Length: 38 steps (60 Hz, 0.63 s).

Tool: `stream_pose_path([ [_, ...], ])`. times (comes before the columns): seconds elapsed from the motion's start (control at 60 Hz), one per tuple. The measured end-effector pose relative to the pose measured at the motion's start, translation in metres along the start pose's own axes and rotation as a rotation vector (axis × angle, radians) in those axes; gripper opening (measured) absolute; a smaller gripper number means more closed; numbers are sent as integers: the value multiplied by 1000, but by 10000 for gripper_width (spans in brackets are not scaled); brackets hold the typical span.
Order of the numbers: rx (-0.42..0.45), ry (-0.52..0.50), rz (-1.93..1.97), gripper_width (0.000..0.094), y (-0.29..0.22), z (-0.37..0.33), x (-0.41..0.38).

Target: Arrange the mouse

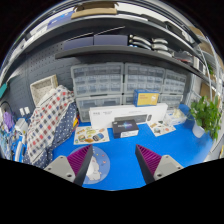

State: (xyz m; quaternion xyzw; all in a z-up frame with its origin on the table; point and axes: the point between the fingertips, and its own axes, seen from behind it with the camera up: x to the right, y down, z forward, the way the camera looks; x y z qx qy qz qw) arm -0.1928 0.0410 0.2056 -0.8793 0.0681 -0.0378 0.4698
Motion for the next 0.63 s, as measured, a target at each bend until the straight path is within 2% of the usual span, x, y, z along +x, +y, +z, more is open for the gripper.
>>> stream_pose_path([
  [0.217, -5, 45, 32, 873, 13, -17, 33],
  [0.633, -27, 51, 50, 869, 31, -26, 51],
])
